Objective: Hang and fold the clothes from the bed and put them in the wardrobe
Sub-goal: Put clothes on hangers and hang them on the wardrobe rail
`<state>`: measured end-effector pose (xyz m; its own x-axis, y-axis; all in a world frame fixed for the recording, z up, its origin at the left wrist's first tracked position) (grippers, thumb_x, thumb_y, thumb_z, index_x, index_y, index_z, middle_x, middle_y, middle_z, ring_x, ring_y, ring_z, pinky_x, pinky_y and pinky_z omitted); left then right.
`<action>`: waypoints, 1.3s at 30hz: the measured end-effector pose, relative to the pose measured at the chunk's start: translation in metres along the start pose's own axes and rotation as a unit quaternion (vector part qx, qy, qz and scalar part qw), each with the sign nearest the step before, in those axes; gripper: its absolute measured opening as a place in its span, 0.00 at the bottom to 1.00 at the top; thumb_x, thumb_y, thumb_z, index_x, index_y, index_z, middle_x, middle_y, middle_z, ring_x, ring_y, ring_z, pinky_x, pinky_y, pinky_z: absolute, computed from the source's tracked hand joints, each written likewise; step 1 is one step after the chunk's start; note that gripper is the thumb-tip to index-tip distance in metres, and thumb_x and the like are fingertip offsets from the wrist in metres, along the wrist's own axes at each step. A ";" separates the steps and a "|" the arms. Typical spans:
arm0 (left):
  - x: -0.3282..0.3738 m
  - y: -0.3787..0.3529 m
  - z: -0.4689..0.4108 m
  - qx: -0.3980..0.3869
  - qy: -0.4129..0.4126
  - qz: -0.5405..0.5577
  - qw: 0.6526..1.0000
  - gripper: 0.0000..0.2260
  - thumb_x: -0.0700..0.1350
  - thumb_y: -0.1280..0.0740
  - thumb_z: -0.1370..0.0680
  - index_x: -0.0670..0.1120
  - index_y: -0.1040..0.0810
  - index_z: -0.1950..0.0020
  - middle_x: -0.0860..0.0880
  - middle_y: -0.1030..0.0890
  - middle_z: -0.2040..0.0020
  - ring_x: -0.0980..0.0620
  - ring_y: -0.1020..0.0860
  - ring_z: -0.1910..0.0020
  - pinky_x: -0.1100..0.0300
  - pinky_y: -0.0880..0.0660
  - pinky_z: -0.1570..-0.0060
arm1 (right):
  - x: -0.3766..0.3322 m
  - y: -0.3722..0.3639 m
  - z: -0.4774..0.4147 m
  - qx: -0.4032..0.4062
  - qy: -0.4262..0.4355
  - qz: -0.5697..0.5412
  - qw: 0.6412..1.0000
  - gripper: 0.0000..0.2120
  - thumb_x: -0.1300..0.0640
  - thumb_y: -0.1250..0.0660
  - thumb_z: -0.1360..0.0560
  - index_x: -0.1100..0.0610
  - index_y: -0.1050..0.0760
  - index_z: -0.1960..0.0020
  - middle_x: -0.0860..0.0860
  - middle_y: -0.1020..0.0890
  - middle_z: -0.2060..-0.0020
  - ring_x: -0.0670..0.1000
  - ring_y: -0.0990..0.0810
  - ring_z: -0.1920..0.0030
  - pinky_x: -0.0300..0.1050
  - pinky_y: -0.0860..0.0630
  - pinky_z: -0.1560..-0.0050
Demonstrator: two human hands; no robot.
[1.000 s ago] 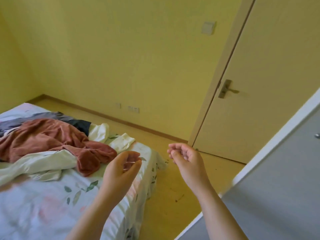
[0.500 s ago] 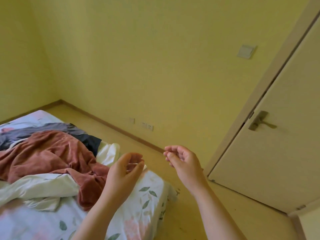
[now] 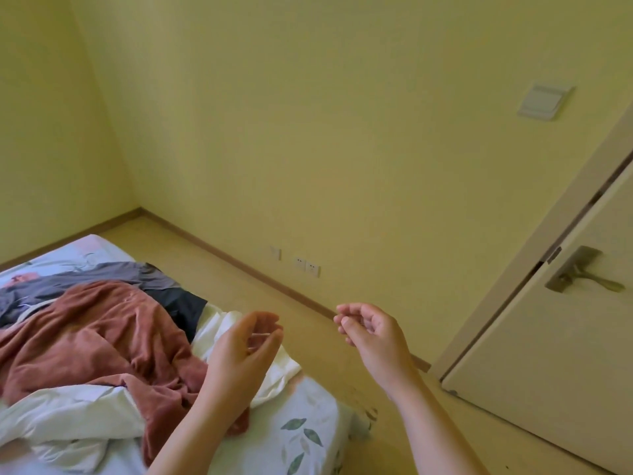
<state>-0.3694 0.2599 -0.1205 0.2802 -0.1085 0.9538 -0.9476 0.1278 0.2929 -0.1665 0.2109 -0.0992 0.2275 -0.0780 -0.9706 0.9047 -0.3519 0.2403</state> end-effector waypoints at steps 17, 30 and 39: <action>0.059 -0.214 -0.183 0.020 0.011 -0.008 1.000 0.06 0.44 0.31 0.23 0.54 0.21 0.48 0.56 0.17 0.54 0.65 0.20 0.55 0.73 0.25 0.59 | 0.039 0.149 -0.250 -0.067 0.017 0.011 0.998 0.07 0.61 0.34 0.22 0.52 0.20 0.50 0.49 0.15 0.55 0.47 0.17 0.54 0.40 0.21 0.51; 0.083 -0.296 -0.342 0.096 0.030 0.036 0.994 0.07 0.41 0.31 0.23 0.50 0.20 0.47 0.53 0.16 0.54 0.61 0.19 0.57 0.64 0.22 0.53 | 0.039 0.188 -0.441 -0.115 0.050 0.016 0.992 0.07 0.60 0.35 0.22 0.52 0.21 0.47 0.49 0.15 0.54 0.45 0.17 0.53 0.40 0.21 0.48; 0.081 -0.266 -0.445 0.161 0.024 0.041 0.986 0.07 0.41 0.31 0.23 0.53 0.21 0.50 0.51 0.16 0.55 0.61 0.20 0.58 0.73 0.27 0.61 | 0.008 0.144 -0.552 -0.173 0.068 0.013 0.982 0.07 0.59 0.31 0.24 0.50 0.21 0.47 0.49 0.16 0.54 0.46 0.17 0.55 0.42 0.19 0.50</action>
<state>-0.0266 0.6554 -0.0918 0.2000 -0.0636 0.9777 -0.9649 -0.1862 0.1853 0.1648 0.6745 -0.0674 0.2780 0.0517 -0.9592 0.9606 -0.0112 0.2778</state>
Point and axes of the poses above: each hand's wrist, its own z-axis away from the middle knuckle, its own y-axis out of the back of the hand, x = y × z, the point moved 4 cm from there along -z, towards the middle knuckle
